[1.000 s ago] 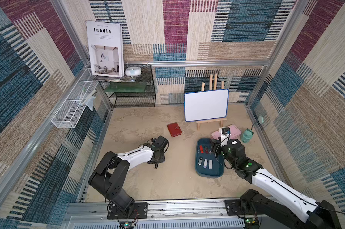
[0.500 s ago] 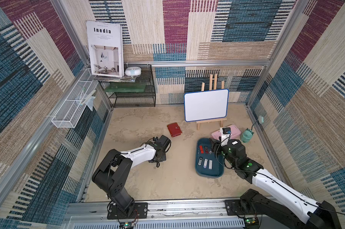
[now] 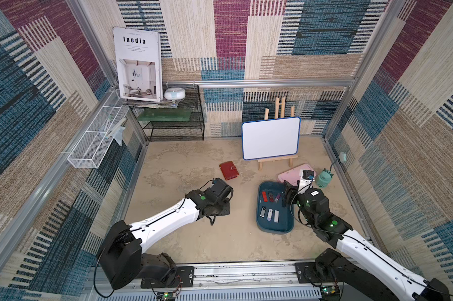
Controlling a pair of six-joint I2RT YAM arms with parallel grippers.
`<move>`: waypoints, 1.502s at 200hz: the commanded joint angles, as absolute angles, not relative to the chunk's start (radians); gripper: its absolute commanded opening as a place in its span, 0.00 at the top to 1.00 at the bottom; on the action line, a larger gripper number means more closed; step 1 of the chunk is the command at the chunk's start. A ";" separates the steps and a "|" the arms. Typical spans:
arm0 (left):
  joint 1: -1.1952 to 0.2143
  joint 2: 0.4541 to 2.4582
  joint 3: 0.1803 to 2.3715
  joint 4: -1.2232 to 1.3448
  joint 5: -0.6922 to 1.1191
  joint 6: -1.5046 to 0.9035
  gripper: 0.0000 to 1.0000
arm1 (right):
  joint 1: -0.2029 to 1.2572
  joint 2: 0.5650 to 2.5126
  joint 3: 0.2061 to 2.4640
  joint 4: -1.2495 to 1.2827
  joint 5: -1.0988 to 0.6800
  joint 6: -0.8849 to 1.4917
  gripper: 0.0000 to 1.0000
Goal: Put the usb flash drive into the storage box
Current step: Pick up the USB flash from the center of the board, then place the USB flash in the storage box.
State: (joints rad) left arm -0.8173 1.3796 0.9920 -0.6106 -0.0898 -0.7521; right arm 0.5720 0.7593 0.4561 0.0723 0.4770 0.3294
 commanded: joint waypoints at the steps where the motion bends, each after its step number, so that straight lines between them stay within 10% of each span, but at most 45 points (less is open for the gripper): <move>1: -0.917 1.406 1.055 -0.620 -0.111 -0.837 0.94 | 0.566 0.695 0.427 0.066 0.632 0.390 0.36; 69: -1.150 1.721 1.386 -0.560 -0.122 -0.891 0.95 | 0.549 0.431 0.287 0.083 0.808 0.494 0.40; 300: -1.152 2.299 1.867 -0.622 -0.034 -0.920 0.86 | 0.546 0.366 0.193 0.150 0.888 0.584 0.43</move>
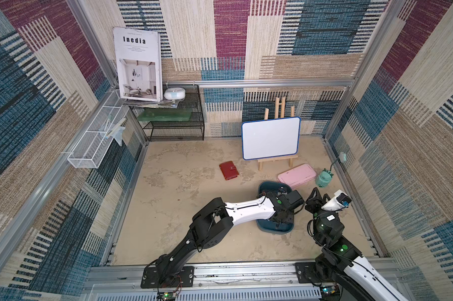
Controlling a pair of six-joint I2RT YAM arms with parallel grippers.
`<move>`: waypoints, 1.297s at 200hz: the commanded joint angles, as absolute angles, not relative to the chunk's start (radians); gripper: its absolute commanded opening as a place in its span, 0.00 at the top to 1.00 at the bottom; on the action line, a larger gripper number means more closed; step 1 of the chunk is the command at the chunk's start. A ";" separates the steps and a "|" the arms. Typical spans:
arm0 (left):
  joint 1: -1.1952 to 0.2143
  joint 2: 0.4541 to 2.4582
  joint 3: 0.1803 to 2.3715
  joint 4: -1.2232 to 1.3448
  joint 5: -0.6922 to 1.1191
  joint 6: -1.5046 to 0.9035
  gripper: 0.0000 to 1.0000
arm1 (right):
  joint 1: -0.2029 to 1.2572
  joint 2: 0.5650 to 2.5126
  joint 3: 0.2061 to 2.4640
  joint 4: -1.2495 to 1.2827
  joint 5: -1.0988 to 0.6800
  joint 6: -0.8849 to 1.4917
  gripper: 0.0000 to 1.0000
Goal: Put the usb flash drive into the storage box
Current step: Place the USB flash in the storage box.
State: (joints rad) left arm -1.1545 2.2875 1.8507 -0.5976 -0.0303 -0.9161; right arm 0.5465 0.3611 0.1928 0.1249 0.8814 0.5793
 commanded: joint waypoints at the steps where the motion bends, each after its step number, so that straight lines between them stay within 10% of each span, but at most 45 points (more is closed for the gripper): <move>1: -1.152 2.300 1.868 -0.623 -0.033 -0.920 0.85 | 0.547 0.366 0.193 0.150 0.887 0.584 0.43; 151: -1.159 2.267 1.878 -0.647 -0.021 -0.898 0.68 | 0.547 0.369 0.199 0.144 0.862 0.581 0.43; 259: -1.090 1.815 1.490 -0.626 -0.241 -0.837 0.65 | 0.547 0.418 0.255 0.261 0.687 0.388 0.35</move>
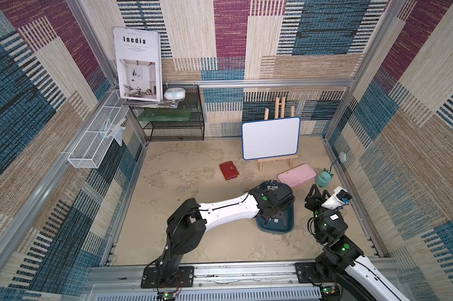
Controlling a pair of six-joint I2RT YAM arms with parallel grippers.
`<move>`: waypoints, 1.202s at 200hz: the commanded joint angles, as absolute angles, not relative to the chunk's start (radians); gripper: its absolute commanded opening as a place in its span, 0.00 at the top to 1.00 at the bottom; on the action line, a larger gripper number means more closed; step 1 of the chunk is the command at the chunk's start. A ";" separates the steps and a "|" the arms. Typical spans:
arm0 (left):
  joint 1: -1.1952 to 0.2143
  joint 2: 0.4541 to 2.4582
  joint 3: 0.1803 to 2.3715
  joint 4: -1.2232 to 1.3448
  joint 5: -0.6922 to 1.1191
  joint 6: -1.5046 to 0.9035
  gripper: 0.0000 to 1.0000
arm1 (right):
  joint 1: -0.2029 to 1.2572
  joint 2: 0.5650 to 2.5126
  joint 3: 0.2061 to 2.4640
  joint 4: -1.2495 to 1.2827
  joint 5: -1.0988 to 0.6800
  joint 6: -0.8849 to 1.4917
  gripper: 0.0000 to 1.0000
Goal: Put the usb flash drive into the storage box
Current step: Place the USB flash in the storage box, then reset both arms
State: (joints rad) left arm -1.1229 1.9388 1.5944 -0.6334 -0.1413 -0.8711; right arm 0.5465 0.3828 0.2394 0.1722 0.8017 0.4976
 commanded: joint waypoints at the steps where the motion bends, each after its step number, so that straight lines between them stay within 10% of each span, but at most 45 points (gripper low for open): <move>1: -1.090 1.806 1.486 -0.625 -0.246 -0.837 0.65 | 0.547 0.419 0.257 0.262 0.681 0.384 0.35; 72: -0.743 1.089 0.913 -0.594 -0.544 -0.718 0.31 | 0.545 0.830 0.416 0.364 0.517 0.124 0.24; 138: -0.540 0.890 0.591 -0.365 -0.891 -0.421 0.25 | 0.465 1.030 0.352 0.563 0.508 0.055 0.21; 240: -0.144 1.116 0.315 0.437 -0.443 -0.133 0.26 | 0.223 1.175 0.240 0.880 0.417 0.042 0.20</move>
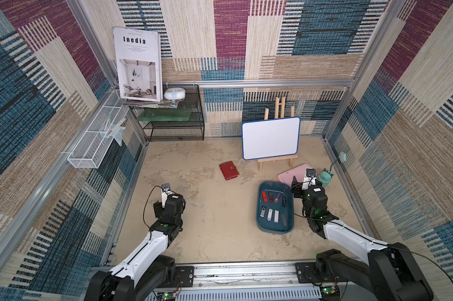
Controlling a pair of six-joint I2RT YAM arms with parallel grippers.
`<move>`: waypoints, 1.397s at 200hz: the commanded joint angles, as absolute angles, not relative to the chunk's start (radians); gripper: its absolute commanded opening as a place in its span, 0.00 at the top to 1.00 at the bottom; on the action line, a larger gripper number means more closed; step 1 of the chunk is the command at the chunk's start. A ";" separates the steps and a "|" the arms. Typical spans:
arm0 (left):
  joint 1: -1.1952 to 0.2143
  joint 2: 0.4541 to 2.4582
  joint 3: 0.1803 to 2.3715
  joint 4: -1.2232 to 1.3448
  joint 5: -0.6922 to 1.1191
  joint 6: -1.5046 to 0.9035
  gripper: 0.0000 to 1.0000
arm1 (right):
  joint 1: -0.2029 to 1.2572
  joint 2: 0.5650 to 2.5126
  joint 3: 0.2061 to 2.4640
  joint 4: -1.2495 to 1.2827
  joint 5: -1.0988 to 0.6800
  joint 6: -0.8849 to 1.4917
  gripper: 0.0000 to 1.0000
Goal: Put the usb flash drive into the storage box
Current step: Reset both arms
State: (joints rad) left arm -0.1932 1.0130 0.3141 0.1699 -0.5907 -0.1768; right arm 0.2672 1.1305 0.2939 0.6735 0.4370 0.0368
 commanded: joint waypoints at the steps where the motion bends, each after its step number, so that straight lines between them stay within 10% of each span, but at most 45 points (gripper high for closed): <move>1: -0.142 1.123 0.314 0.449 -0.438 -0.132 0.26 | 0.220 1.179 0.237 0.891 0.415 0.043 0.20; 92: -0.107 1.372 0.438 0.623 -0.242 0.031 0.38 | 0.155 1.504 0.098 1.560 0.423 -0.094 0.21; 140: -0.075 1.465 0.342 0.882 -0.212 0.044 0.36 | 0.068 1.526 0.209 1.325 0.282 -0.019 0.25; 149: -0.075 1.484 0.332 0.923 -0.206 0.046 0.32 | 0.051 1.520 0.214 1.290 0.248 -0.011 0.25; 158: -0.075 1.530 0.333 0.972 -0.158 0.075 0.01 | 0.049 1.529 0.214 1.307 0.250 -0.010 0.25; 279: 0.023 1.527 0.437 0.761 -0.023 0.000 0.01 | -0.023 1.516 0.252 1.209 0.107 0.026 0.01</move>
